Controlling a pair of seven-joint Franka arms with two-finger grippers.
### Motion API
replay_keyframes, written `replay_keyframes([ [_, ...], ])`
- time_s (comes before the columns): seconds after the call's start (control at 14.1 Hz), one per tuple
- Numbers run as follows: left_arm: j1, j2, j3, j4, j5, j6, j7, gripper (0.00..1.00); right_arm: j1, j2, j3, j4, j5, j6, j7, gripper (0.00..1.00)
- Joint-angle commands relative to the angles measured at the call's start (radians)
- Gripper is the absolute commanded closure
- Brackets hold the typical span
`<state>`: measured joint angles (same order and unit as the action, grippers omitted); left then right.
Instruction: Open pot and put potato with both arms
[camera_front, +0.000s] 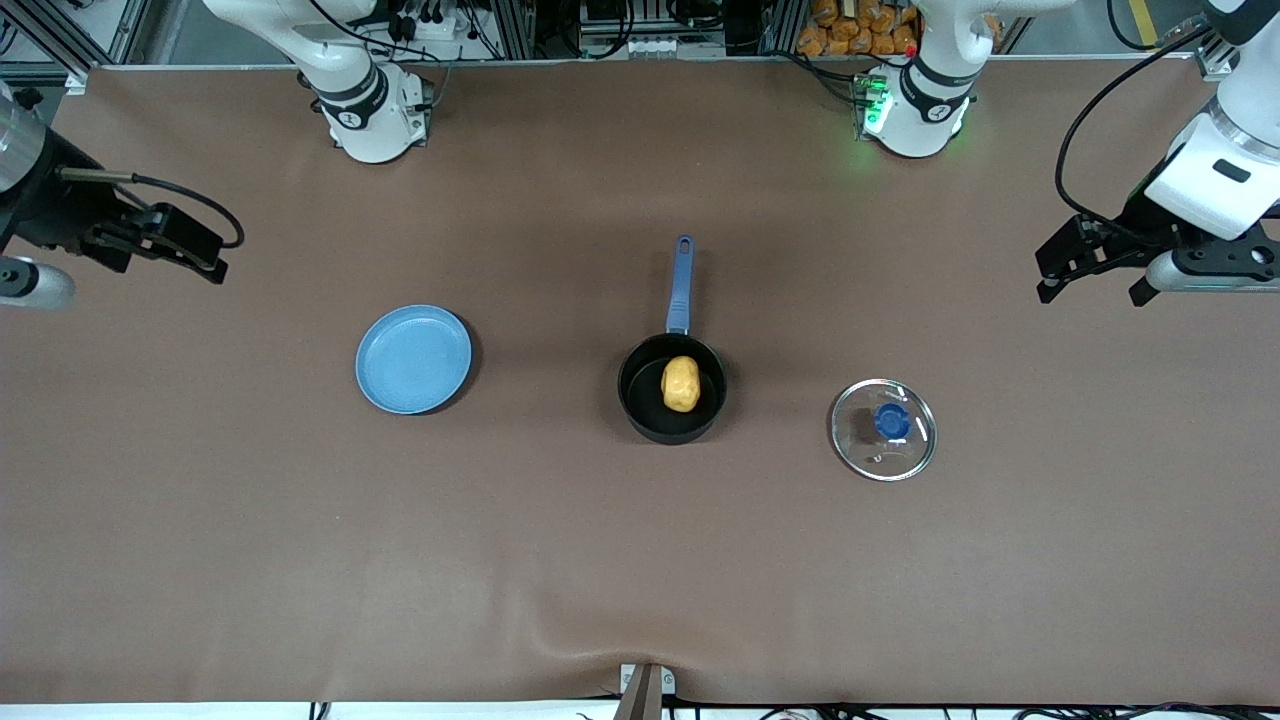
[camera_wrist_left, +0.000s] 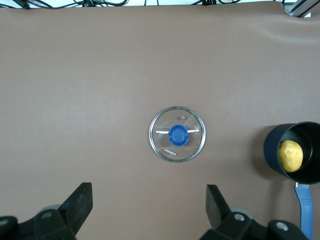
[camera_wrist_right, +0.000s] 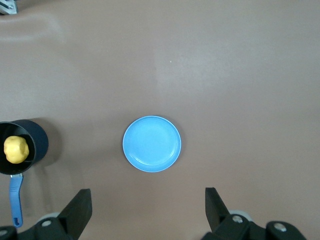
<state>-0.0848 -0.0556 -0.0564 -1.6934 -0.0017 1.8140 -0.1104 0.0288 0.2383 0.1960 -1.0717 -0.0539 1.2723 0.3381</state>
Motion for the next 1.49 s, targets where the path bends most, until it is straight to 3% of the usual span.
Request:
replay_keyframes([
  [0.0, 0.003, -0.01, 0.003, -0.012, -0.012, 0.001, 0.011, 0.0, -0.052, -0.149, 0.017, -0.247, 0.008, 0.079, -0.074, 0.0],
  [0.14, 0.002, -0.012, 0.003, -0.012, -0.012, 0.001, 0.003, 0.0, -0.055, -0.151, 0.016, -0.27, 0.008, 0.076, -0.088, 0.0],
  [0.28, 0.002, -0.01, 0.003, -0.012, -0.012, -0.001, 0.005, 0.0, -0.058, -0.163, -0.039, -0.283, 0.043, 0.076, -0.146, 0.0],
  [0.35, 0.003, -0.01, 0.003, -0.012, -0.012, 0.001, 0.008, 0.0, -0.058, -0.184, -0.073, -0.307, 0.069, 0.081, -0.218, 0.0],
  [0.64, 0.003, -0.01, 0.003, -0.012, -0.012, 0.001, 0.009, 0.0, -0.053, -0.285, -0.105, -0.45, 0.072, 0.149, -0.251, 0.0],
  [1.42, 0.005, -0.01, 0.004, -0.012, -0.012, 0.001, 0.014, 0.0, -0.049, -0.292, -0.098, -0.455, 0.035, 0.163, -0.252, 0.0],
])
